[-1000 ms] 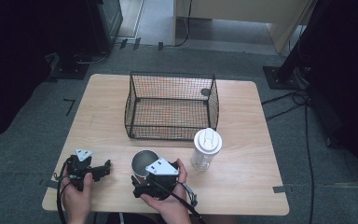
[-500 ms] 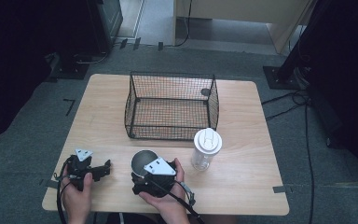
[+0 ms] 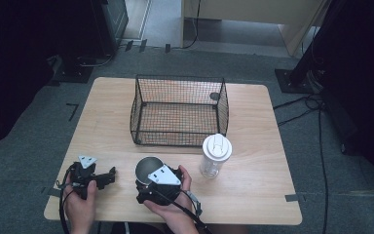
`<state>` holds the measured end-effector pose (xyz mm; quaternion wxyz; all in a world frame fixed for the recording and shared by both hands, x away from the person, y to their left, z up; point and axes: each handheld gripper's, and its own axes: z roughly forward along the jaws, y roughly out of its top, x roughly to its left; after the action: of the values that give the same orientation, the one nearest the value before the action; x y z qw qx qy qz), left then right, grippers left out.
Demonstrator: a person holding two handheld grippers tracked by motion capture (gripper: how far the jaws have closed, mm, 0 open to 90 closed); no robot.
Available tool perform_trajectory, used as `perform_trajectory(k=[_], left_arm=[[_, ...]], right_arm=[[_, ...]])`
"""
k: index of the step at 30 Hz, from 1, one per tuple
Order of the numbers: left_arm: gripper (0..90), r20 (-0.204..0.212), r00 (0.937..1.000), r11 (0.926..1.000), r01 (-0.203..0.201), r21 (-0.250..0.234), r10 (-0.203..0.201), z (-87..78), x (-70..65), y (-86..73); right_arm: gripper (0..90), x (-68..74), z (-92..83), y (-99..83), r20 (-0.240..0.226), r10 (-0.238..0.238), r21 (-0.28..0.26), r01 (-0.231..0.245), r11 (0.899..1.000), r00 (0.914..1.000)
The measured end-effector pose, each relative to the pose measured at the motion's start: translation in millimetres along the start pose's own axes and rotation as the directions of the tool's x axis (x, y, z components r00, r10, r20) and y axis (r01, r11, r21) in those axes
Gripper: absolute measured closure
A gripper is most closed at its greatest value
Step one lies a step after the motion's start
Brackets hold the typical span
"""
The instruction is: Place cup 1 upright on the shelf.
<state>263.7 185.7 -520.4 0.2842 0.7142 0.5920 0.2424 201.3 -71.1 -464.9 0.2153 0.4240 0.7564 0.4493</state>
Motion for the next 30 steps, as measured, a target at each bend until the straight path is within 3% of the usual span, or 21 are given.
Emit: perform_trajectory(k=[12,30], left_arm=[[0.4,0.0,1.0,1.0,0.001,-0.001,-0.001,0.1,-0.1,0.0],[0.4,0.0,1.0,1.0,0.001,0.0,-0.001,0.0,-0.1,0.0]], right_arm=[[7.8,-0.2,-1.6,0.5,-0.004,0.003,-0.005,-0.003,1.0,1.0],[7.9,-6.8,-14.8,13.3,0.008,0.011,-0.07,-0.011,0.998,0.9999]])
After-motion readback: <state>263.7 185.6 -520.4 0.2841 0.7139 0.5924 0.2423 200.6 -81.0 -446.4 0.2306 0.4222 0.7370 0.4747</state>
